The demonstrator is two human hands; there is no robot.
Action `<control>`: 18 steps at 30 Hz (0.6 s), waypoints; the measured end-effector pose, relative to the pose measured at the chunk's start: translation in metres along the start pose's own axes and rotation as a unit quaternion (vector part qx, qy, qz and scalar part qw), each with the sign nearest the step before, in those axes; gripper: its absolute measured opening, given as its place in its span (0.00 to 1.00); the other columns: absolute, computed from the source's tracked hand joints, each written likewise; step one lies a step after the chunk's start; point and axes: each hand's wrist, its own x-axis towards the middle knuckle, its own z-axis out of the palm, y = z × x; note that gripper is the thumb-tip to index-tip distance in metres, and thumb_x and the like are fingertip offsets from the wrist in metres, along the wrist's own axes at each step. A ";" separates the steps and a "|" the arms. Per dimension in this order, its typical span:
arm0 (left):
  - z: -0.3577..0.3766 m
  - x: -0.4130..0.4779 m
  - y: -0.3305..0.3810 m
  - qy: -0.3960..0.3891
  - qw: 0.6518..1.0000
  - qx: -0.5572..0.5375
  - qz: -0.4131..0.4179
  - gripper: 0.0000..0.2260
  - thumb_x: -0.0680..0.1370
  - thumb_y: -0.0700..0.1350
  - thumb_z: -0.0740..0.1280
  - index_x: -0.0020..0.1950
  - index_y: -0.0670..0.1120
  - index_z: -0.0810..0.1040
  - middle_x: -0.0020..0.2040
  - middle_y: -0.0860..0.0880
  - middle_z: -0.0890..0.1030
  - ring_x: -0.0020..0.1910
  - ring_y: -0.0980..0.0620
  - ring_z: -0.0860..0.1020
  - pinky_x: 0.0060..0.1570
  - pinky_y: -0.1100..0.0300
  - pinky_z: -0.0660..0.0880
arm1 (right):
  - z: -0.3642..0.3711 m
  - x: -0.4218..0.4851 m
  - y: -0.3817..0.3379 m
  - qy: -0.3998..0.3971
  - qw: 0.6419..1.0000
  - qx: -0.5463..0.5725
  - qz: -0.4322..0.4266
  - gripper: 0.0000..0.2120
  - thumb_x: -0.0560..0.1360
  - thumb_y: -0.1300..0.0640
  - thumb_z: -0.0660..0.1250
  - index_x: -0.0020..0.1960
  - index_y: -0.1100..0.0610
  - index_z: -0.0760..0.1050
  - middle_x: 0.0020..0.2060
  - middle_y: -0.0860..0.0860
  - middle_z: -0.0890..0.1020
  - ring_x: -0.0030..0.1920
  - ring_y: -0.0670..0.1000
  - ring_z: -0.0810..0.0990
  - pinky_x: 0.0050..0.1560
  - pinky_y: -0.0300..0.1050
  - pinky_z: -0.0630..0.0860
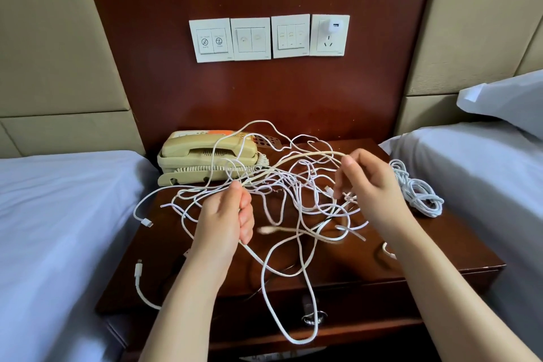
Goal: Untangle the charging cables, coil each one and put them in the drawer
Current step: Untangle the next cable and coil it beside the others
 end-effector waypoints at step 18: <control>0.011 -0.002 -0.004 -0.058 0.998 -0.004 -0.034 0.19 0.83 0.49 0.52 0.33 0.43 0.63 0.23 0.53 0.62 0.19 0.57 0.60 0.19 0.66 0.60 | -0.013 -0.012 -0.018 -0.154 0.944 -0.280 0.087 0.08 0.81 0.56 0.57 0.56 0.48 0.72 0.39 0.48 0.81 0.32 0.42 0.79 0.34 0.37 0.73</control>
